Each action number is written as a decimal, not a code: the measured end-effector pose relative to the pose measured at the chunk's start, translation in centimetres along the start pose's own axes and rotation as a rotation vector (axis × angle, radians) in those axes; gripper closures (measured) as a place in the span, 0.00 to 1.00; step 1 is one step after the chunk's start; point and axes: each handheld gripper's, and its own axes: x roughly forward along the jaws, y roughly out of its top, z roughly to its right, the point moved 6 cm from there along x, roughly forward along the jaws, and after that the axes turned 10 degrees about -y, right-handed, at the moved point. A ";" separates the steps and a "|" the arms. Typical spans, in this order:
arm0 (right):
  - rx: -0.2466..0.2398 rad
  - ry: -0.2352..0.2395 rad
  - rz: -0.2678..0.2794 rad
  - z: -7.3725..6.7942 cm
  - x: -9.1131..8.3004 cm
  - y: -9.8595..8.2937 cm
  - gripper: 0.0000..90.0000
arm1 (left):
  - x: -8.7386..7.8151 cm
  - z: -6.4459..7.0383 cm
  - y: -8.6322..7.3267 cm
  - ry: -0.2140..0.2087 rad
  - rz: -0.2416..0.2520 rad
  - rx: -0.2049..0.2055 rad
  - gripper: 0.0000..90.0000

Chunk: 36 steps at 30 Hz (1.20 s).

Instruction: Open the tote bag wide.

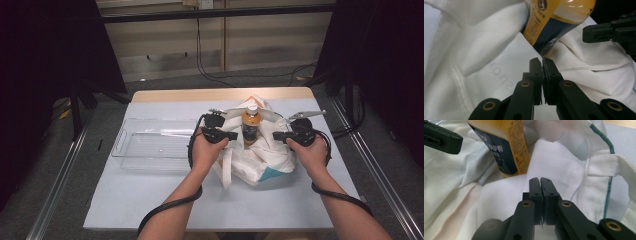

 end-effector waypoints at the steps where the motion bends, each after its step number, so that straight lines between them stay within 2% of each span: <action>1: -0.005 -0.001 -0.001 0.1 0.0 -0.1 0.98 | 0.1 0.0 -0.3 -0.008 -0.009 -0.006 0.97; 5: 0.010 -0.018 -0.016 0.5 0.2 -0.8 0.97 | 0.4 -0.2 -1.5 -0.012 -0.027 -0.008 1.00; 15: 0.016 -0.028 -0.016 0.8 0.6 -1.4 0.98 | 0.1 -1.0 -3.8 -0.013 -0.025 -0.040 1.00; 19: 0.010 -0.036 -0.022 0.7 0.6 -1.4 0.98 | 0.1 -1.1 -4.1 -0.010 -0.013 -0.044 1.00; 21: 0.005 -0.041 -0.025 0.7 0.7 -1.5 0.99 | 0.1 -1.1 -4.1 -0.003 -0.021 -0.034 1.00; 27: 0.025 -0.043 -0.029 0.9 1.2 -2.2 1.00 | 0.2 -1.3 -4.3 0.002 -0.019 -0.042 1.00; 34: 0.010 -0.041 -0.046 0.8 2.0 -2.7 1.00 | 0.4 -1.5 -4.5 0.012 -0.024 -0.040 1.00; 36: 0.026 -0.037 -0.047 0.8 2.1 -2.8 1.00 | 0.4 -1.6 -4.5 0.010 -0.022 -0.044 1.00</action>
